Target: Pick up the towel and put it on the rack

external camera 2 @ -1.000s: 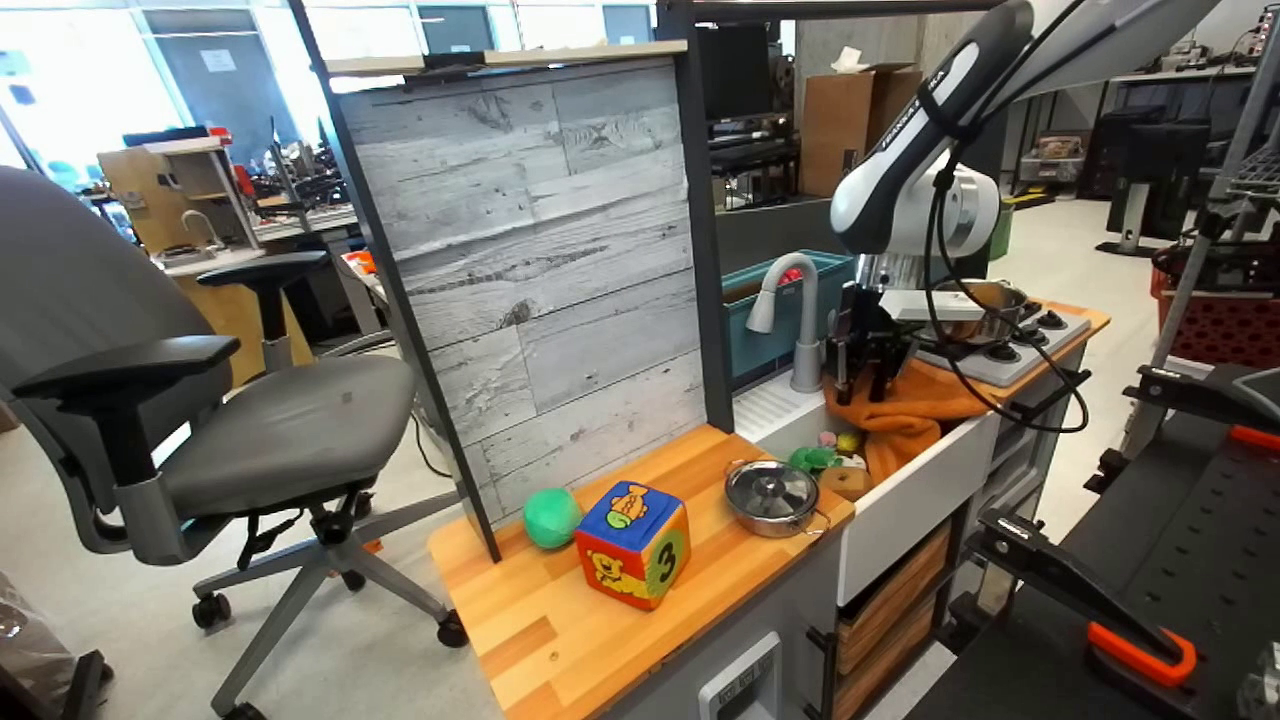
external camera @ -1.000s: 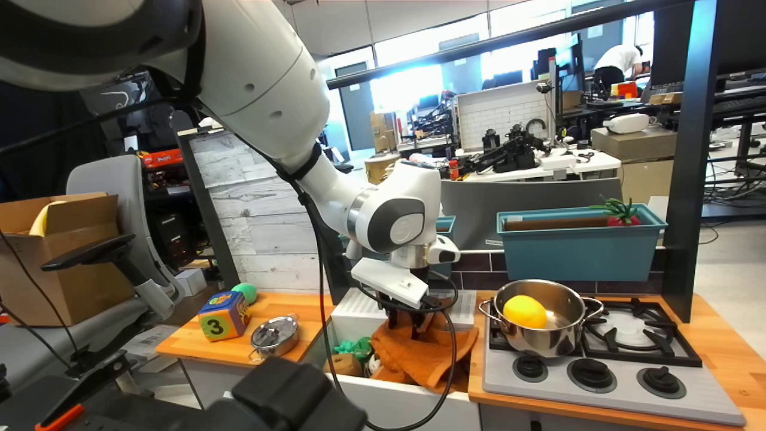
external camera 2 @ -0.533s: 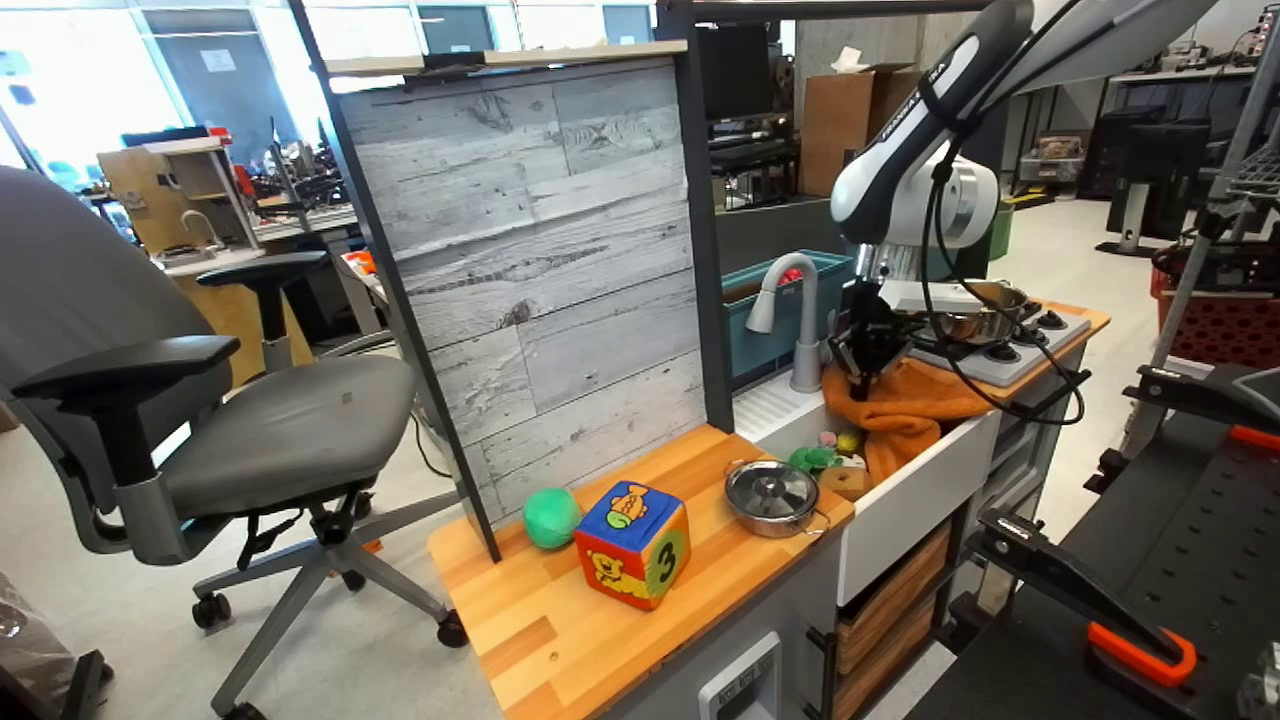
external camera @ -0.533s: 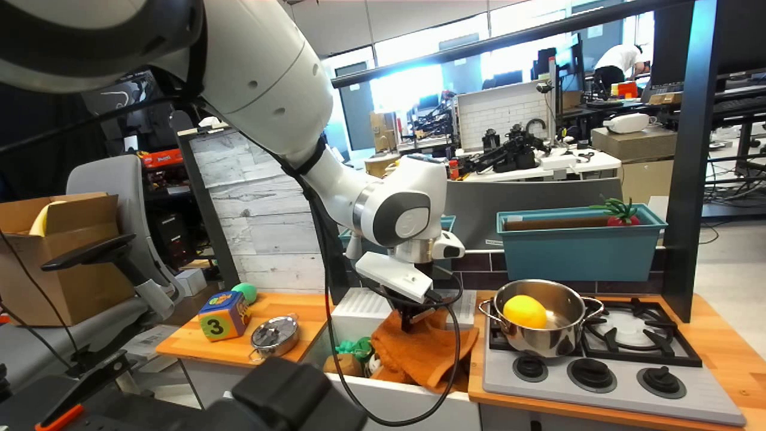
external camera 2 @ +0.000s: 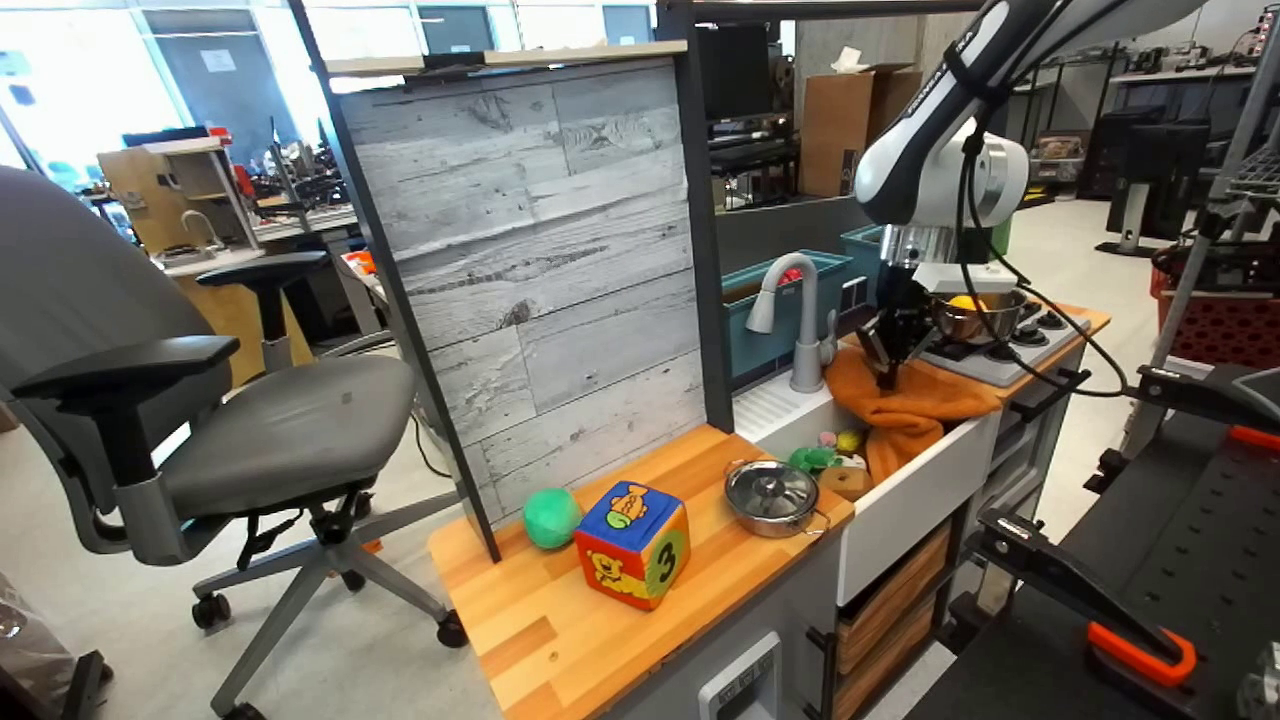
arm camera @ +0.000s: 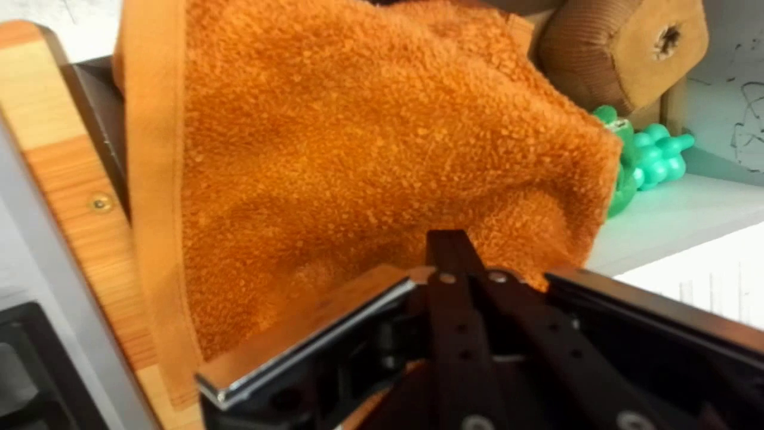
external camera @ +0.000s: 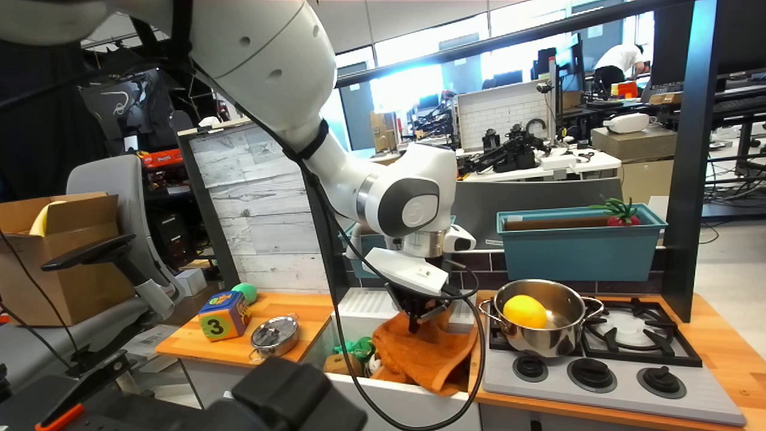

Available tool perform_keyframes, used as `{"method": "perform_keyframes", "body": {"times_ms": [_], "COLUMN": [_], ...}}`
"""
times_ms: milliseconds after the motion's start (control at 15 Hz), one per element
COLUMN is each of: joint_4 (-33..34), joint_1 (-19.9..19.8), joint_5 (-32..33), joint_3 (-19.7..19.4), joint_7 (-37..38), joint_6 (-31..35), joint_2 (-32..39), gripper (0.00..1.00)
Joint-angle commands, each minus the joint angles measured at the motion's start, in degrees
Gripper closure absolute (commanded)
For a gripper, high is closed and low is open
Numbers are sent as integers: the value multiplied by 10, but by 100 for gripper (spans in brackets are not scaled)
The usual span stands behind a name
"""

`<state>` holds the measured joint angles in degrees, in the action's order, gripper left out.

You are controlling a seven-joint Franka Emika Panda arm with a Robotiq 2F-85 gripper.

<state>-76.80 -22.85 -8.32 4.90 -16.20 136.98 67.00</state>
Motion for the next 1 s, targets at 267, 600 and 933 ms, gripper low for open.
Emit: {"method": "perform_keyframes", "body": {"times_ms": [267,600,933], "joint_4": [-174,-233,-325], "joint_1": [-23,-23,-39], "joint_5": [2,-9,-69], "joint_3": [-3,14,28], "joint_7": [-102,-124,-134], "joint_6": [53,51,21], "joint_2": [-144,-233,-385], "gripper": [100,100,100]}}
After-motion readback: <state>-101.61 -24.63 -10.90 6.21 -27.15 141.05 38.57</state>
